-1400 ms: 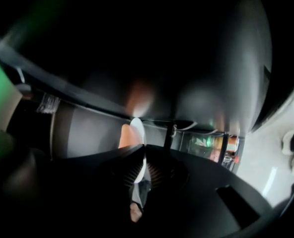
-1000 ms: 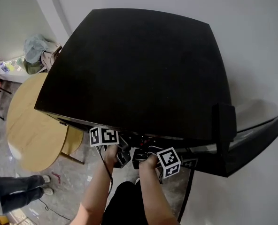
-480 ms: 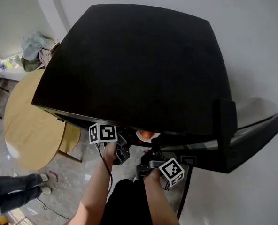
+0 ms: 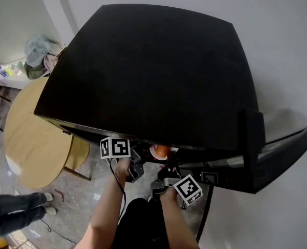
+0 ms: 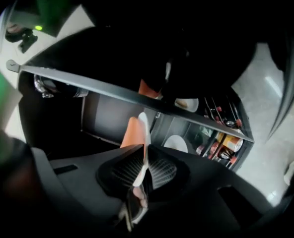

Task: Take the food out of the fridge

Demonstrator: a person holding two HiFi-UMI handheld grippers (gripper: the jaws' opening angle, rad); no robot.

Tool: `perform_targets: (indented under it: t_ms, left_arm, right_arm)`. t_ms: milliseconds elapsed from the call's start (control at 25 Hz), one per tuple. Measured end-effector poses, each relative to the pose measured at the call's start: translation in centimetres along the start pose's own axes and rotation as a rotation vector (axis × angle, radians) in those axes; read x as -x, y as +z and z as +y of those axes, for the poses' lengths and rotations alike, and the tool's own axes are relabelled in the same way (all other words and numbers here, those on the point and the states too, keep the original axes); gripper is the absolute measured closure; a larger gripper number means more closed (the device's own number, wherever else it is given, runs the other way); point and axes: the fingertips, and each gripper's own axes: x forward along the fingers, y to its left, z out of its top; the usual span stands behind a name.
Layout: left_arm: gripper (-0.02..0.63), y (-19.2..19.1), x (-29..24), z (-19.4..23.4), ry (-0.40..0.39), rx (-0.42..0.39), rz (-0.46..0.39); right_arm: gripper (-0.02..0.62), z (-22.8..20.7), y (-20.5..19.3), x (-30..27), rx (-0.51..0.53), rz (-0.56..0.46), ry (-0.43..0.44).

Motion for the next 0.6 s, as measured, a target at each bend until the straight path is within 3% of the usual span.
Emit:
perform_targets:
  t_ms: [160, 360, 600]
  left_arm:
    - [0.581, -0.4, 0.4, -0.4, -0.015, -0.029, -0.014]
    - [0.581, -2.5, 2.3, -0.5, -0.039, -0.005, -0.075]
    - [0.581, -5.8, 8.9, -5.3, -0.010, 0.018, -0.144]
  right_arm:
    - [0.575, -0.4, -0.2, 0.2, -0.006, 0.010, 0.006]
    - [0.575, -0.2, -1.4, 2.4, 0.033, 0.037, 0.025]
    - [0.575, 5.3, -3.5, 8.3, 0.045, 0.138, 0.031]
